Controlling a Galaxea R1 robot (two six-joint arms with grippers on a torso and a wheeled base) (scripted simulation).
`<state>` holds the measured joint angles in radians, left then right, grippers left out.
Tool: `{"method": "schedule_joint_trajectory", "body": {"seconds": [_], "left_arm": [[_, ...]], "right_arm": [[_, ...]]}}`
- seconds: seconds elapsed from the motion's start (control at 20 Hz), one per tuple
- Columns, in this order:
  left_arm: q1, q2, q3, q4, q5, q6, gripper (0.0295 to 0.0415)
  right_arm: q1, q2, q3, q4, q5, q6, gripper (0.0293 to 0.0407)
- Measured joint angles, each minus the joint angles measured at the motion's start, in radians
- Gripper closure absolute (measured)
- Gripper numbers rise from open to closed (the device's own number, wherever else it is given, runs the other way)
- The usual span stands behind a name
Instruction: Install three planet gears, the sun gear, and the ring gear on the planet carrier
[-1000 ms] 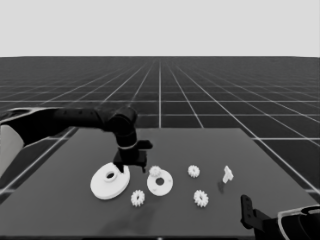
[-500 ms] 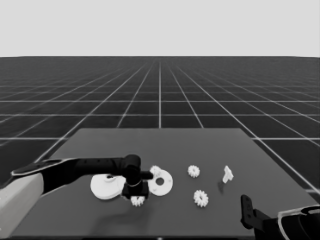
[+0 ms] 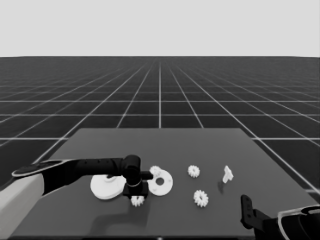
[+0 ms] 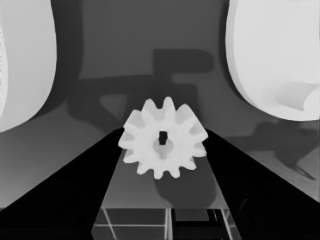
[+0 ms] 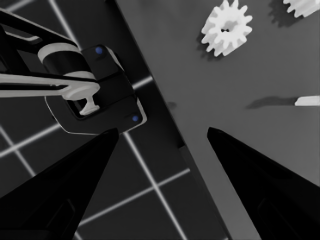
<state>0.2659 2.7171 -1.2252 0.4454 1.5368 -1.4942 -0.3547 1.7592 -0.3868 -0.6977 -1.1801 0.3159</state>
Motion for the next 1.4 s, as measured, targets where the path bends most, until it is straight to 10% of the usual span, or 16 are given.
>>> {"method": "schedule_joint_trajectory", "body": {"seconds": [0.15,0.3,0.55,1.15,1.25,1.4], "left_arm": [[0.000,0.000,0.000,0.000,0.000,0.000,0.0398],[-0.375,-0.037,0.203,-0.382,0.052,-0.155,0.0398],[-0.491,-0.031,0.176,-0.490,0.032,-0.134,0.0398],[-0.492,0.215,-0.134,-0.494,0.034,-0.070,0.0398],[-0.228,0.218,-0.156,-0.218,0.032,-0.053,0.0398],[-0.107,0.234,-0.240,-0.111,0.008,0.009,0.0398]], "right_arm": [[0.000,0.000,0.000,0.000,0.000,0.000,0.0315],[0.000,0.000,0.000,0.000,0.000,0.000,0.0315],[0.000,0.000,0.000,0.000,0.000,0.000,0.0315],[0.000,0.000,0.000,0.000,0.000,0.000,0.0315],[0.000,0.000,0.000,0.000,0.000,0.000,0.0315],[0.000,0.000,0.000,0.000,0.000,0.000,0.0315]]}}
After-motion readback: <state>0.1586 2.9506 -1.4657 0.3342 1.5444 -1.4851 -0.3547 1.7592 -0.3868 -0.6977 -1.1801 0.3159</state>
